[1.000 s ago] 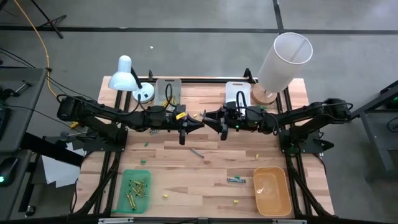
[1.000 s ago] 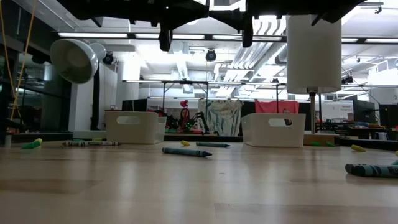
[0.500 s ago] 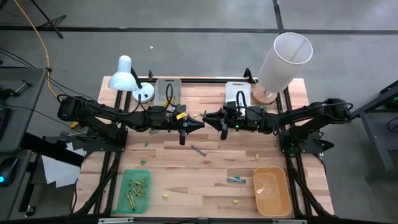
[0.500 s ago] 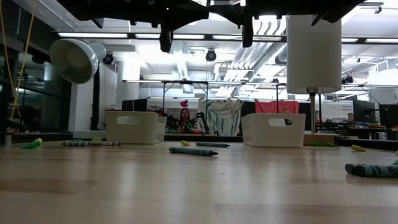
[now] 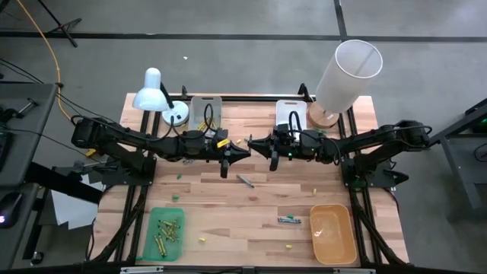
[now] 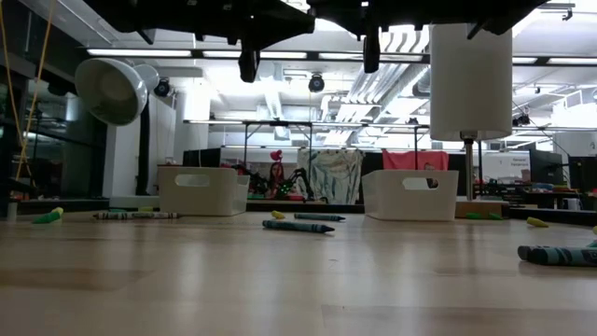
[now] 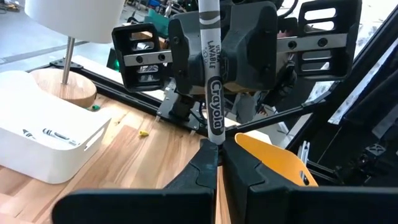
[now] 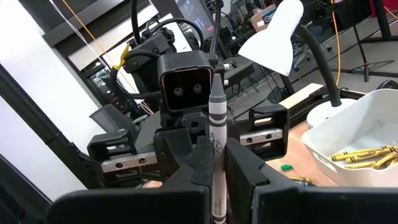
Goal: Sort crayons
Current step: Put the gray crayon into the white bin
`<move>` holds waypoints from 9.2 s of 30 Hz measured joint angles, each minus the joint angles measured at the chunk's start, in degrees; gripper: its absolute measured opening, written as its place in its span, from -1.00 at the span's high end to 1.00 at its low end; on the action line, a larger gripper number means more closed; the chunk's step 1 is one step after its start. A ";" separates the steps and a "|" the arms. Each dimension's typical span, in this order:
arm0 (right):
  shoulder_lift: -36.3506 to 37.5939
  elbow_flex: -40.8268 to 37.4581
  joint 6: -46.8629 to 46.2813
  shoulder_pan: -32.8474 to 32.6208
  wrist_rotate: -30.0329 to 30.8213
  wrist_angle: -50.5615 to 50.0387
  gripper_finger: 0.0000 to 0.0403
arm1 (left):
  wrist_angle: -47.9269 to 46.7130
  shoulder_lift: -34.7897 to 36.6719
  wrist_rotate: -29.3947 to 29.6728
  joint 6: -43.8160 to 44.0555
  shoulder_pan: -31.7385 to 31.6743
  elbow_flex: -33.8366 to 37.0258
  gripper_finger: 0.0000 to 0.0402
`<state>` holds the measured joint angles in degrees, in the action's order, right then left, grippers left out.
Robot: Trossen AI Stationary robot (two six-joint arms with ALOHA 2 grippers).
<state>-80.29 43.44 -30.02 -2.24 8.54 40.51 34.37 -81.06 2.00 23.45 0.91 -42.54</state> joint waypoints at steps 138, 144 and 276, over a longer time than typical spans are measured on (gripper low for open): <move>24.60 3.54 9.30 -3.21 3.52 -36.26 0.24 | -16.50 41.31 13.68 11.90 -3.04 19.06 0.35; 24.30 3.54 9.08 -3.17 3.52 -35.98 0.24 | -25.71 36.09 13.00 3.70 -3.02 12.49 0.35; -6.80 20.41 10.62 -2.23 1.20 -24.00 0.29 | 9.32 12.92 6.23 -6.59 3.50 6.16 1.00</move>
<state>-87.09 63.86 -19.40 -4.47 9.74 16.51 43.69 -68.14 8.23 16.86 4.40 -36.38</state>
